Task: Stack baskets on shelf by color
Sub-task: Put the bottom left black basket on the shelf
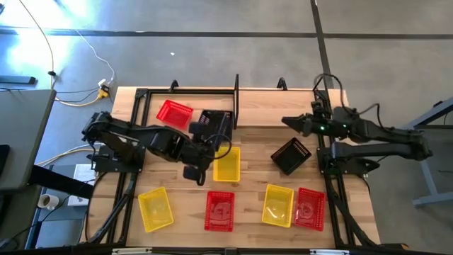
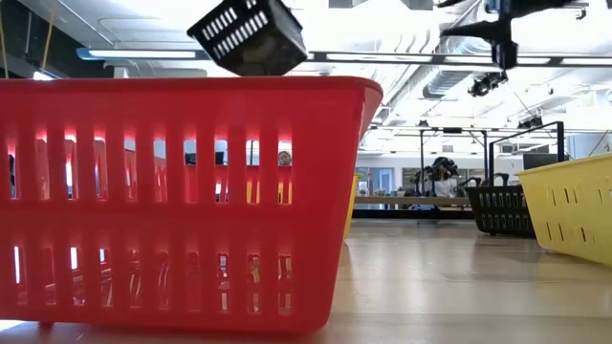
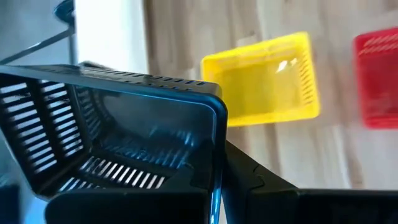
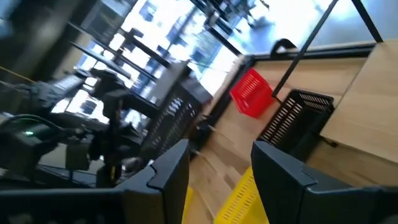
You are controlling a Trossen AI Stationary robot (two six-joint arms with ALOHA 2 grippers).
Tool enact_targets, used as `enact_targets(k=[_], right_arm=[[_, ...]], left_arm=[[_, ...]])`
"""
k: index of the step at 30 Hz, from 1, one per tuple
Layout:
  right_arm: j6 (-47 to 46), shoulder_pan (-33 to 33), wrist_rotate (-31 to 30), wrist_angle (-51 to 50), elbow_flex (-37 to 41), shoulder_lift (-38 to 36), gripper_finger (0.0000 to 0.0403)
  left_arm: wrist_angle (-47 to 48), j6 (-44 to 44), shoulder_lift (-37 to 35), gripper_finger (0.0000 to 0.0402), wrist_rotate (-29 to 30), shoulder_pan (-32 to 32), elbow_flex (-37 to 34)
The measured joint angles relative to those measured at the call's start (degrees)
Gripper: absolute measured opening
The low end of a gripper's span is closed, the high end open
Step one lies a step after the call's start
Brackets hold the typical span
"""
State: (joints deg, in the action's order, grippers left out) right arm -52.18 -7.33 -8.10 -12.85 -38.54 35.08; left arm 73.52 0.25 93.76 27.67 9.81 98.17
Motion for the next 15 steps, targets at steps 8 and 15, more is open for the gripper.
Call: enact_targets(k=[8, 15], right_arm=[[-1.92, 2.98, 0.07, -2.56, -10.68, 16.22, 0.0158], [-6.06, 7.95, -1.33, -3.01, -18.79, 28.99, 0.0158]], left_arm=[[3.70, 0.61, 0.00, 0.0004, 0.17, -1.37, 0.00], [6.00, 3.40, 0.22, 0.0004, -0.20, -0.28, -0.02]])
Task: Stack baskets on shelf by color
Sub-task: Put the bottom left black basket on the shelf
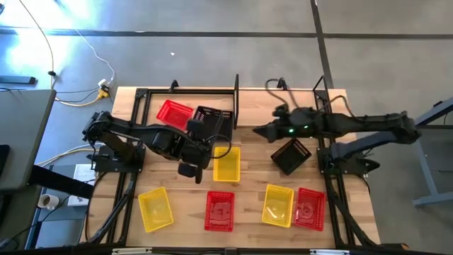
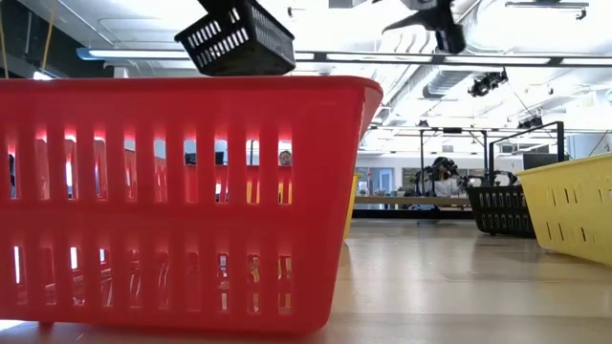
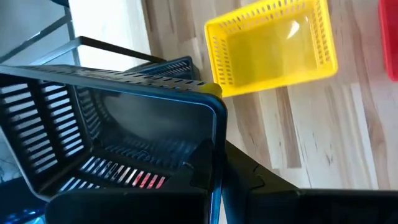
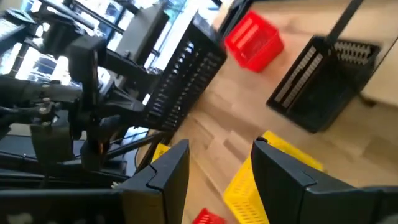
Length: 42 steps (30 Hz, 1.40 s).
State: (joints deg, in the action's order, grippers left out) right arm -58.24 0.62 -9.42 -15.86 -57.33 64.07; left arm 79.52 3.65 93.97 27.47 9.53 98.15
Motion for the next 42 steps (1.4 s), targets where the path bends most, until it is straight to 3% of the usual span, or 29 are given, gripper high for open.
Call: enact_targets(k=[13, 19, 33, 42], right_arm=[[-9.23, 4.41, -1.22, -0.01, -12.44, 15.83, 0.0158], [-12.77, 5.93, -1.17, -1.13, -15.71, 20.71, 0.0158], [-21.78, 6.63, -2.28, -1.88, -16.19, 25.44, 0.0158], [-26.83, 6.52, -6.52, -2.15, -16.19, 25.64, 0.0158]], left_arm=[[8.26, 7.10, 6.12, 0.0004, 0.86, 4.24, -0.04], [9.23, 7.07, 10.12, 0.0004, 7.44, 6.82, -0.07], [9.73, 9.00, 13.05, 0.0004, 9.85, 10.67, -0.07], [9.81, 9.59, 13.05, 0.0004, 11.27, 11.21, -0.07]])
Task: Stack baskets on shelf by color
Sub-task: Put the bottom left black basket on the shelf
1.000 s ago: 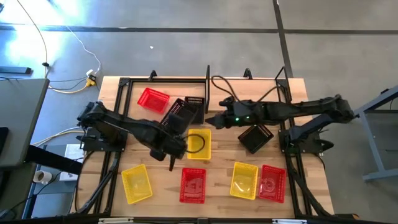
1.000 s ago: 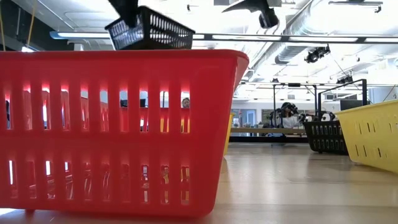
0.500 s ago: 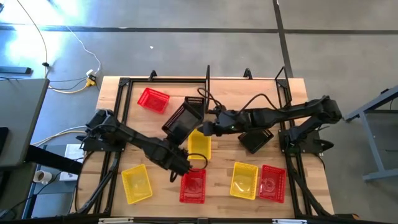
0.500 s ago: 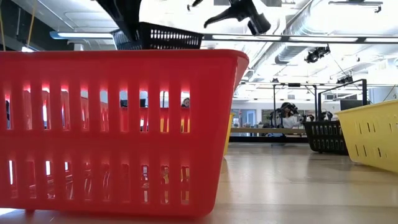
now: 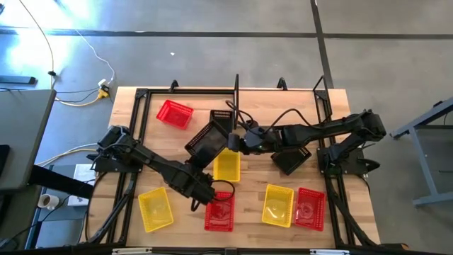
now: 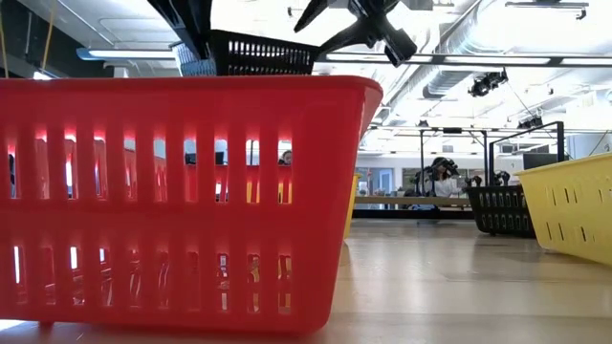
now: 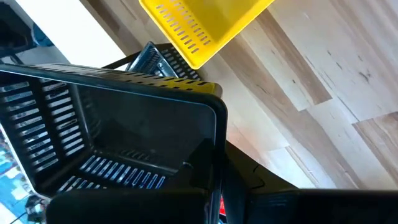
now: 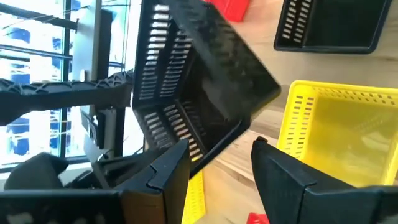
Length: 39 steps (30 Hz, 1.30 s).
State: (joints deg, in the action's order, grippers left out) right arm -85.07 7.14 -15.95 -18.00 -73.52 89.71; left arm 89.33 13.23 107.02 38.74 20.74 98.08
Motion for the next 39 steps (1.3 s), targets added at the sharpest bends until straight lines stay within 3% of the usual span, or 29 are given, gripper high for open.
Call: enact_targets(k=[20, 24, 30, 35, 39], right_arm=[[-4.63, -1.16, -2.49, -3.63, 0.02, -0.02, 0.0155], [-3.78, -1.17, -2.47, -4.40, 0.06, -0.01, 0.0114], [1.61, -1.62, -3.19, -4.14, 0.09, 0.00, 0.0015], [2.65, -1.90, -3.03, -3.99, 0.09, 0.00, 0.0018], [4.91, -2.64, -2.63, -3.93, 0.09, 0.00, 0.0006]], left_arm=[[-3.32, -0.92, -0.02, 0.0004, 4.09, 1.93, 0.00], [-3.96, -1.01, -0.02, 0.0004, 4.71, 1.78, 0.00], [-6.07, -1.11, -0.04, 0.0013, 5.71, 1.76, 0.07], [-8.19, -2.89, -0.07, 0.0023, 4.67, 1.76, 0.09], [-10.89, -2.52, -0.09, 0.0038, 0.65, 1.69, 0.09]])
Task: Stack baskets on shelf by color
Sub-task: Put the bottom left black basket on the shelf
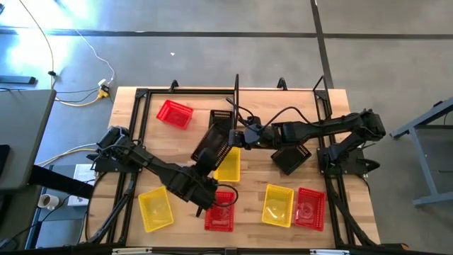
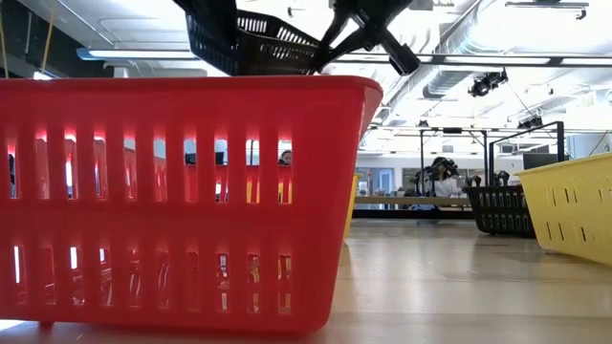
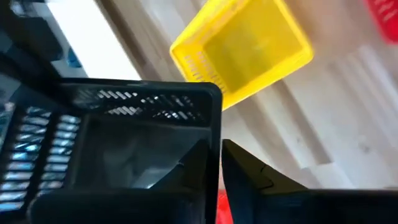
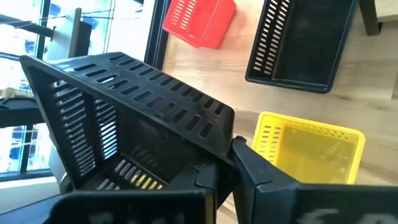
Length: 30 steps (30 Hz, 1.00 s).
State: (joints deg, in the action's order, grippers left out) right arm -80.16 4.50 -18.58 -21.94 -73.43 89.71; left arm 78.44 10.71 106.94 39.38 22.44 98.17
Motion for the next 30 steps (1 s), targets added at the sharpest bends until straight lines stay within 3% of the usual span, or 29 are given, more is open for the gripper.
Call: enact_targets(k=[8, 17, 26, 30], right_arm=[[2.61, -1.13, 0.49, 0.24, 0.00, 0.00, 0.0003], [4.16, -2.81, 0.34, -1.38, 0.00, 0.00, 0.0001], [3.90, -3.04, -1.21, -6.21, 0.09, -0.08, 0.0002], [3.96, -3.02, 1.11, -6.64, 0.09, -0.02, 0.0002]], left_arm=[[-0.88, -5.49, 0.00, 0.0114, -2.36, -0.03, 0.00], [-0.79, -6.01, 0.00, 0.0202, -2.17, -0.04, 0.00], [-0.59, -5.05, -0.02, 0.0210, 7.21, 0.11, 0.00], [-0.31, -5.27, -0.03, 0.0210, 7.44, 0.10, -0.01]])
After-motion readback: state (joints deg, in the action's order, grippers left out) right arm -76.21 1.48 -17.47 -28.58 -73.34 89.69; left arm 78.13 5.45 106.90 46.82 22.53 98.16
